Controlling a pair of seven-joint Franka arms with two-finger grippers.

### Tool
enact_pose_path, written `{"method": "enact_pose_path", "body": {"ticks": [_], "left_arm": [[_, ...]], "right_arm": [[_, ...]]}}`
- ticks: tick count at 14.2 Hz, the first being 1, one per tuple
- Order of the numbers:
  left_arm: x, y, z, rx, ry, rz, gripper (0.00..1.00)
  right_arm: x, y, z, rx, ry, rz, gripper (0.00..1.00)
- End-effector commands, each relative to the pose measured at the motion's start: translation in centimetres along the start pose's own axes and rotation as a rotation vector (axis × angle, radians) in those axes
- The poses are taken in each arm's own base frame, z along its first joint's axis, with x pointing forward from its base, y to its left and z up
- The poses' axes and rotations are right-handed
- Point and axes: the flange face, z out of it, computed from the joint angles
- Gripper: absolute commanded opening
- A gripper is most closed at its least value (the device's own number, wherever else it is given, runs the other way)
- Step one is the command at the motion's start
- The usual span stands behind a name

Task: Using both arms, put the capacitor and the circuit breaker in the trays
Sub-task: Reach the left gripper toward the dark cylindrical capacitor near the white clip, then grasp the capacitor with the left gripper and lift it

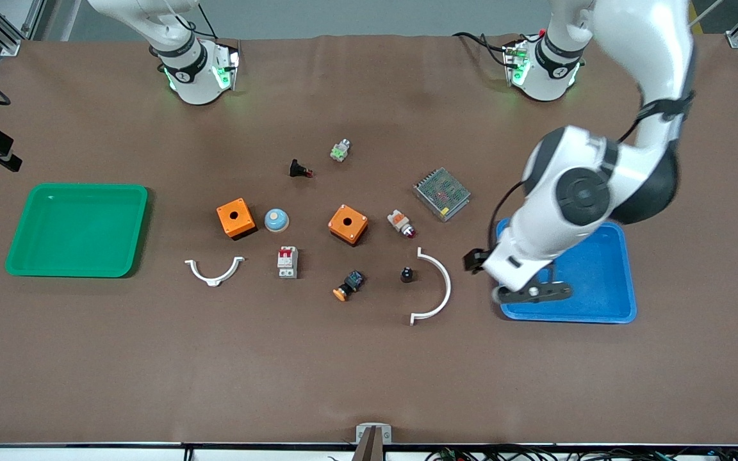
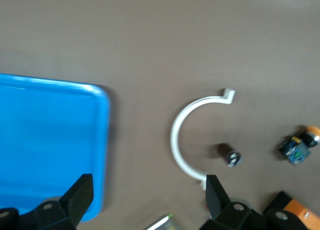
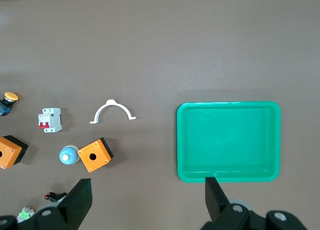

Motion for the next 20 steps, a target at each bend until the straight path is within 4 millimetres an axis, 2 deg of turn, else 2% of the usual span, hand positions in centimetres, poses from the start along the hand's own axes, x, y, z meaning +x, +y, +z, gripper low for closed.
{"method": "enact_pose_path", "body": {"ticks": [1,2,4,7,9,13,16,18,20], "left_arm": [[0.0,4.7,6.3,-0.03,0.026,-0.048,0.9],[-0.4,5.6,8.6,-0.031,0.025,-0.058,0.87],[-1.5,6.9,11.5,-0.021,0.006,-0.06,0.8],[-2.8,8.8,13.7,-0.027,0.003,-0.086,0.74],[-4.0,10.2,15.9,-0.028,0.002,-0.102,0.72],[-5.2,10.9,18.2,-0.013,-0.019,-0.108,0.66],[-5.6,11.1,19.2,-0.006,-0.03,-0.116,0.56],[-5.7,11.1,19.5,-0.004,-0.034,-0.121,0.43],[-5.6,11.1,19.2,-0.007,-0.031,-0.13,0.15]], "right_arm": [[0.2,0.0,-0.4,-0.018,0.002,0.001,1.0],[0.2,0.0,-0.4,-0.018,0.002,0.001,1.0],[0.2,0.0,-0.4,-0.018,0.002,0.001,1.0],[0.2,-0.1,-0.4,-0.018,0.002,0.002,1.0],[0.2,-0.1,-0.4,-0.02,0.001,0.002,1.0],[0.2,-0.1,-0.3,-0.02,-0.001,0.002,1.0],[0.2,0.0,-0.2,-0.02,-0.005,0.005,1.0],[0.2,0.2,-0.1,-0.02,-0.008,0.008,1.0],[0.4,-0.2,0.2,-0.019,-0.013,0.003,1.0]]}}
